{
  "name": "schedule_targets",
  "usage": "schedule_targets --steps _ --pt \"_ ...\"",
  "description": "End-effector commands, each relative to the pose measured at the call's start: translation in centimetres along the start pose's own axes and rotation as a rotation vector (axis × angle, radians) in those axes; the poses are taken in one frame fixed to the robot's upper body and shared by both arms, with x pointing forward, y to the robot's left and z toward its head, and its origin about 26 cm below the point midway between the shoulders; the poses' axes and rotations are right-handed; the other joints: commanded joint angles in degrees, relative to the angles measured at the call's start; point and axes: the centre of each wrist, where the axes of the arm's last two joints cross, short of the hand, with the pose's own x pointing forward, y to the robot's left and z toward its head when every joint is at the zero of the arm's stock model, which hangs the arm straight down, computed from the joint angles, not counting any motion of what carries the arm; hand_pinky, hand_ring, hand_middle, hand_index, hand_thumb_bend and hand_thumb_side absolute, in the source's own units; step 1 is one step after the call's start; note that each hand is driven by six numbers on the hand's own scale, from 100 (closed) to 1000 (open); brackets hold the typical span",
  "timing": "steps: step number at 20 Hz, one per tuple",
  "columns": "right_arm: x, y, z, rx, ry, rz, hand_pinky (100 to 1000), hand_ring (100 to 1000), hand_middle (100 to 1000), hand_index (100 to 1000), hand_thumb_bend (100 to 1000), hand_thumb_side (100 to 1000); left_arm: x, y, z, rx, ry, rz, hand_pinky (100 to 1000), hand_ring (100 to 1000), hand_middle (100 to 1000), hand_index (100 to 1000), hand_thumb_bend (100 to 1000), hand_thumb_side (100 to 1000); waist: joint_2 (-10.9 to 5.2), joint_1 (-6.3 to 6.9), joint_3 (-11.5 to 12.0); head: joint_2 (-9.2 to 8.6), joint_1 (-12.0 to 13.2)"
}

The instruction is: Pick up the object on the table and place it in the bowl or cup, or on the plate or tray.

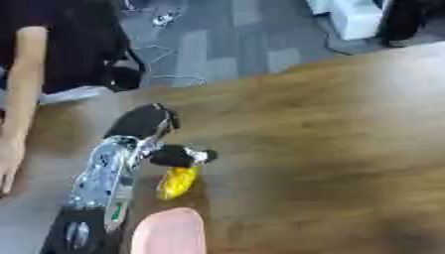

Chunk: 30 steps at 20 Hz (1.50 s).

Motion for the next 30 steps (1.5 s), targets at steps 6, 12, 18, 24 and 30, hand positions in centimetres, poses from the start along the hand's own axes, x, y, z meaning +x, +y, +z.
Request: schedule_targets --steps 6,12,18,24,30 --pt "0.2 -0.6 -0.3 0.018 -0.017 0.022 217 389 488 727 100 1000 -0.9 3.1 1.1 0.677 -0.362 0.686 371 585 654 707 161 906 -0.32 -1.05 0.7 -0.18 -1.2" --pt "0.2 -0.5 -0.1 0.025 -0.014 0.022 214 386 484 727 100 1000 -0.8 3.9 1.3 0.781 -0.518 0.887 374 583 649 707 202 940 -0.04 -1.24 1.18 -0.18 -0.01" --pt "0.2 -0.4 -0.2 0.028 -0.016 0.017 213 384 483 728 100 1000 -0.9 3.7 1.4 0.767 -0.529 0.934 357 571 644 704 204 934 0.14 -1.14 1.35 -0.18 0.56" --pt "0.2 -0.3 -0.3 0.03 -0.017 0.014 210 382 481 729 100 1000 -1.6 2.3 0.9 0.594 -0.328 0.785 226 503 607 694 292 716 0.35 -1.06 1.23 -0.18 0.47" --pt "0.2 -0.3 -0.4 0.031 -0.019 0.011 210 381 480 729 100 1000 -1.4 1.5 0.7 0.382 -0.166 0.628 159 479 597 698 474 666 0.4 -0.99 0.97 -0.18 0.36"
